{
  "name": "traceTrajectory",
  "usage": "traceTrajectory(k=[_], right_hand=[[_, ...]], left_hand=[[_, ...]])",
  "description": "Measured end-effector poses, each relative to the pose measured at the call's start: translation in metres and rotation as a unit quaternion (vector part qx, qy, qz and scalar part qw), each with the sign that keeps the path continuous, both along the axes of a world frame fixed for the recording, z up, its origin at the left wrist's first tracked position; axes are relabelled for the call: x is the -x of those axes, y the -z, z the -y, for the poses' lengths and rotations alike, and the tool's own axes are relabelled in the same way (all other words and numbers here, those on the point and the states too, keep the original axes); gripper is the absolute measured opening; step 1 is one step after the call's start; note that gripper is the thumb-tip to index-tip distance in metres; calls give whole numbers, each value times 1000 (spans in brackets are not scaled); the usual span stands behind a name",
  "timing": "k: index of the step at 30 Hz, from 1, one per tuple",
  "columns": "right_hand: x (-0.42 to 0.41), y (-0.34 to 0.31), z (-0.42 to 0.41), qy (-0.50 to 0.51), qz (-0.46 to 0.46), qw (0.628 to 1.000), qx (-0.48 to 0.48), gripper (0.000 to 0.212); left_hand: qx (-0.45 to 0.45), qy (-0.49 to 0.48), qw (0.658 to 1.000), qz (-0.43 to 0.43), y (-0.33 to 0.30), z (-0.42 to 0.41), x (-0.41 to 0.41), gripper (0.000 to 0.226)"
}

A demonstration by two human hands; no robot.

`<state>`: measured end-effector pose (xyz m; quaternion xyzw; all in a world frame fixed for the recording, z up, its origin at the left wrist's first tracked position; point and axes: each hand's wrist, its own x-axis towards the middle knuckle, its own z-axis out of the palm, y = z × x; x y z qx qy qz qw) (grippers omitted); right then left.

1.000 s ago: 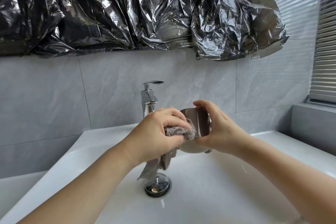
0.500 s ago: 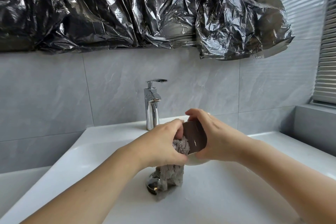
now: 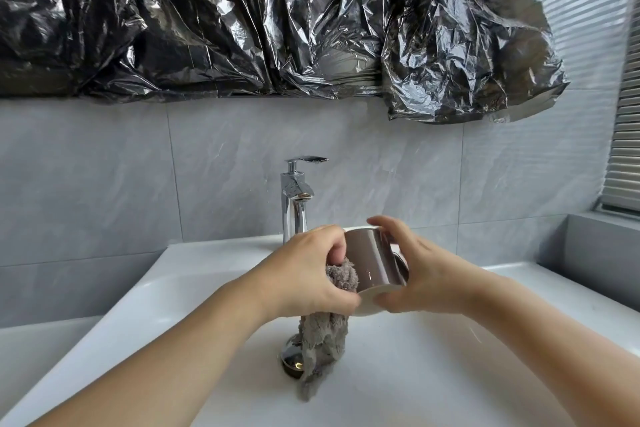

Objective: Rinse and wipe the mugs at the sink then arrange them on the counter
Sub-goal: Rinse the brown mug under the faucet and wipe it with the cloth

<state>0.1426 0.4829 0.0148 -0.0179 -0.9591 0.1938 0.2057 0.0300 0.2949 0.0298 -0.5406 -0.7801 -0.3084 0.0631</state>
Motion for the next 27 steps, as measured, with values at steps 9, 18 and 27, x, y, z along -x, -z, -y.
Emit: traceTrajectory(k=[9, 18, 27], right_hand=[[-3, -5, -3, -49, -34, 981, 183, 76], [-2, -2, 0, -47, -90, 972, 211, 61], [-4, -4, 0, -22, -143, 968, 206, 67]], left_hand=[[-51, 92, 974, 202, -11, 14, 6, 48], [-34, 115, 944, 309, -4, 13, 14, 50], [-199, 50, 916, 345, -11, 4, 14, 32]])
